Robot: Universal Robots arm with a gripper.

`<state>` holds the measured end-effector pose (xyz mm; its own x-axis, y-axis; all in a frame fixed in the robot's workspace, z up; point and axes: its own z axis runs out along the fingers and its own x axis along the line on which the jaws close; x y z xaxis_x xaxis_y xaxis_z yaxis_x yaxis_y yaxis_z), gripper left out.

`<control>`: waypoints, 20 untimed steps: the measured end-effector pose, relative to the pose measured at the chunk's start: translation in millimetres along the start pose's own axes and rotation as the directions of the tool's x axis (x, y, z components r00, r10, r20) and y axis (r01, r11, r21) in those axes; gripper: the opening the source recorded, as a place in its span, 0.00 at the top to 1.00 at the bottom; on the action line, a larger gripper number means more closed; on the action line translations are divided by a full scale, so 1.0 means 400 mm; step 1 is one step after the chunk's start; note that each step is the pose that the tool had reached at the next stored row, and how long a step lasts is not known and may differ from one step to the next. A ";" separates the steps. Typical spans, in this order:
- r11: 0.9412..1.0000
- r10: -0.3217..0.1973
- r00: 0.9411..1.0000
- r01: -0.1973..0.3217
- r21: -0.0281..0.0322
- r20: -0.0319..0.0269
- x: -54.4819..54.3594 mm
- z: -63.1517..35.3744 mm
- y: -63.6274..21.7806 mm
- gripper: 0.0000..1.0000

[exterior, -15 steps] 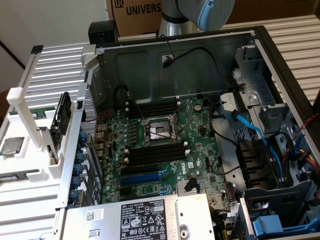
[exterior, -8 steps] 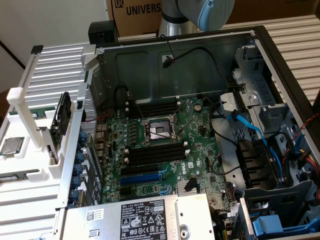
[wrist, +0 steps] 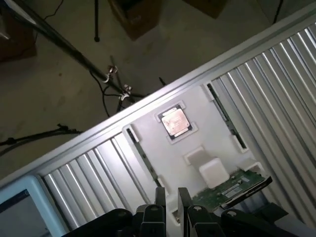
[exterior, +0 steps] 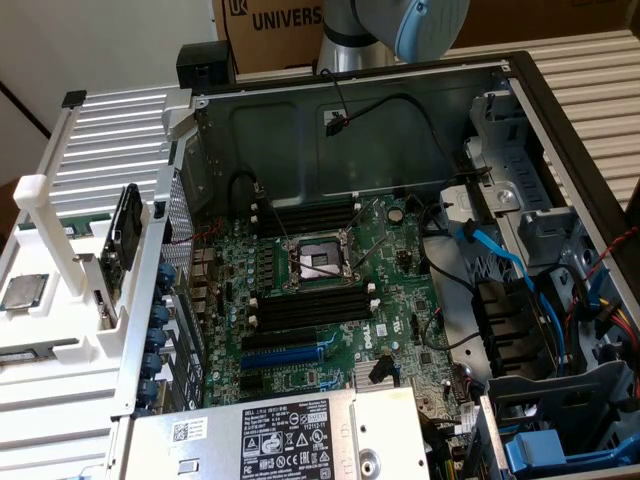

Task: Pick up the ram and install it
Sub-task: 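Reach for the ram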

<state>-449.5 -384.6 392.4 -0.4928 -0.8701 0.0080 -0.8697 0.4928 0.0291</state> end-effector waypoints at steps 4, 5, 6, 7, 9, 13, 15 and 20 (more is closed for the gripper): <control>0.998 -0.063 0.998 0.062 0.023 0.010 0.000 0.000 -0.001 0.75; 0.996 -0.081 0.997 0.080 0.023 0.010 0.000 0.000 -0.001 0.75; 0.995 -0.098 0.995 0.098 0.023 0.009 0.000 0.000 0.000 0.75; 0.993 -0.116 0.993 0.116 0.023 0.009 0.000 0.000 0.000 0.75; 0.988 -0.152 0.988 0.152 0.023 0.008 0.000 0.000 0.000 0.75; 0.974 -0.224 0.975 0.223 0.027 0.007 0.000 0.001 0.000 0.75; 0.966 -0.258 0.966 0.258 0.030 0.006 0.000 0.001 0.000 0.75; 0.950 -0.309 0.951 0.309 0.040 0.007 0.000 0.004 0.000 0.75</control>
<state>-449.7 -384.7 390.7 -0.1997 -0.9798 -0.0083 -0.9798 0.1998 -0.0097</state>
